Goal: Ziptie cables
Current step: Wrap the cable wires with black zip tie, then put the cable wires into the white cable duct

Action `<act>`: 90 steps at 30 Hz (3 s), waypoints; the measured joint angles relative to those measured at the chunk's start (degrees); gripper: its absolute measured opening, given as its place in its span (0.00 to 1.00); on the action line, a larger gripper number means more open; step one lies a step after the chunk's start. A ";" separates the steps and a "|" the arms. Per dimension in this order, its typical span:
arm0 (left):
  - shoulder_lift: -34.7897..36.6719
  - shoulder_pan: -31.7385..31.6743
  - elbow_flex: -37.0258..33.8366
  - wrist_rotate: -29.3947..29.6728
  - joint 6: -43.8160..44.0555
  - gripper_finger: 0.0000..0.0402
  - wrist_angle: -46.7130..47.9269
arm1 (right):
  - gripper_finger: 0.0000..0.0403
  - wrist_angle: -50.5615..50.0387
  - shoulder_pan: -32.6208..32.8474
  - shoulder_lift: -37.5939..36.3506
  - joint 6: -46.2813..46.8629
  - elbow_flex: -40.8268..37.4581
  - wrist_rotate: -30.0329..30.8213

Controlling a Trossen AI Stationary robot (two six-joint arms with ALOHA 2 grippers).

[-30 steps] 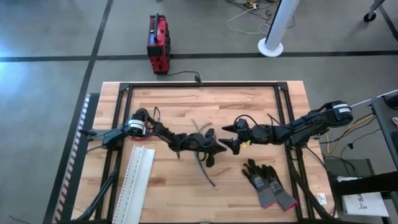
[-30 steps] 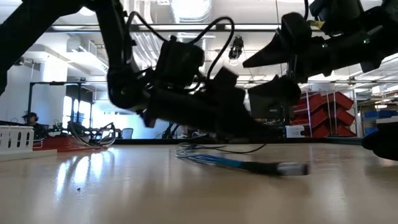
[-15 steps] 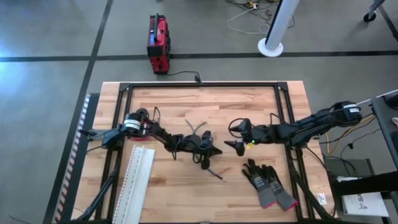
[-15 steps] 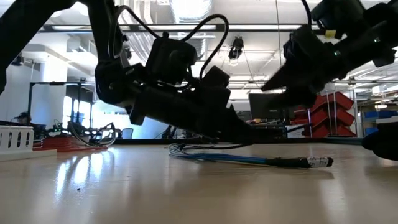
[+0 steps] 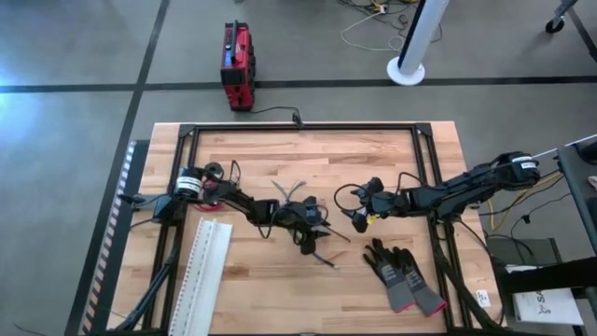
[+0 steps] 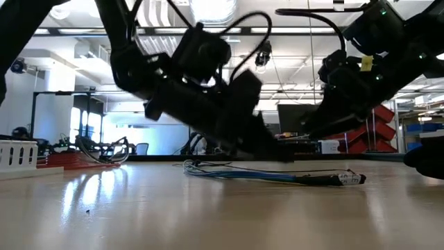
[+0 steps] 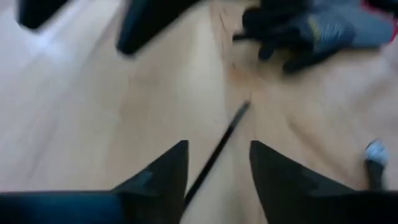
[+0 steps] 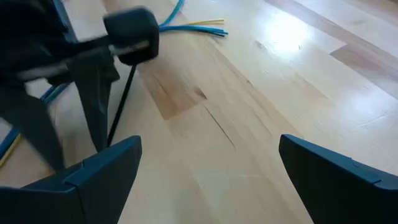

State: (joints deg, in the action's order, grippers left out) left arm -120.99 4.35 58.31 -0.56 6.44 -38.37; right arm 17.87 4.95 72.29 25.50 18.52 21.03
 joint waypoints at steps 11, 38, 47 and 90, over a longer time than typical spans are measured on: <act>5.03 0.00 0.08 0.53 7.42 0.56 -0.45 | 0.92 0.41 0.00 -0.02 0.00 0.00 -0.01; 3.92 2.03 1.70 18.30 14.23 0.38 -14.71 | 0.92 0.61 0.02 -0.02 0.00 0.00 -0.08; 3.89 1.98 1.70 20.94 13.82 0.33 -14.56 | 0.92 0.61 0.02 -0.02 0.00 0.00 -0.08; 3.87 1.81 1.70 27.55 21.35 0.26 -14.75 | 0.92 0.61 0.02 -0.02 0.00 0.00 -0.08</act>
State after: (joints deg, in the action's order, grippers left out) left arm -117.12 6.15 60.01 26.98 27.79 -53.12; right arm 18.48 4.97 72.27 25.50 18.52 20.95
